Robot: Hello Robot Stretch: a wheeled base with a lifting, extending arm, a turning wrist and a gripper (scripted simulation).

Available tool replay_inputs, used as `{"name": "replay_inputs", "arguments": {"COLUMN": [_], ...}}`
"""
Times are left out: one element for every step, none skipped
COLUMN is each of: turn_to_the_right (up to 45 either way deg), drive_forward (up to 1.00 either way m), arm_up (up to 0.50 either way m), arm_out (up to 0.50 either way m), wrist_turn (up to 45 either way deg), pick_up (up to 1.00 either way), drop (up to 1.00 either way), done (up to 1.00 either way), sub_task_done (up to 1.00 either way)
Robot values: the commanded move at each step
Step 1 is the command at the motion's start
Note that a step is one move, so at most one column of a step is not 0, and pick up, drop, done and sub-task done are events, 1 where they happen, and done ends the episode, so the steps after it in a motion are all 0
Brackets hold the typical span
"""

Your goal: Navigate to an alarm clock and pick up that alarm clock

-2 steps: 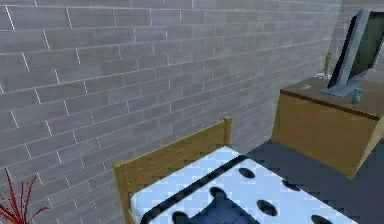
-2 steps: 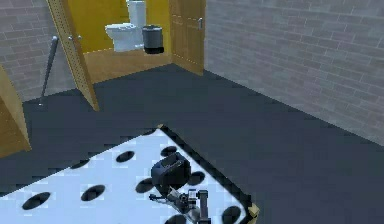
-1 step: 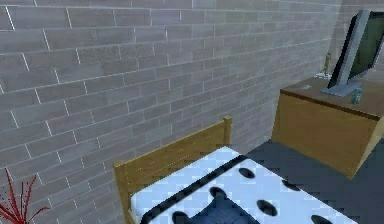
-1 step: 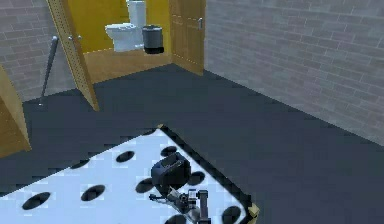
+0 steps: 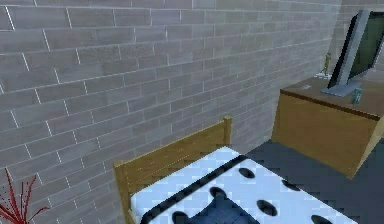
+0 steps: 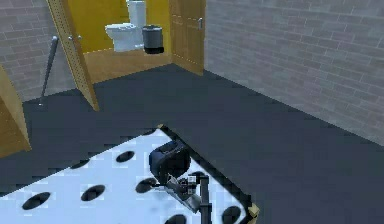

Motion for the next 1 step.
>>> {"name": "replay_inputs", "arguments": {"turn_to_the_right": [0.0], "drive_forward": [0.00], "arm_up": [0.00], "arm_out": [0.00], "wrist_turn": [0.0], "pick_up": [0.00], "drop": [0.00], "done": [1.00], "sub_task_done": [0.00]}}
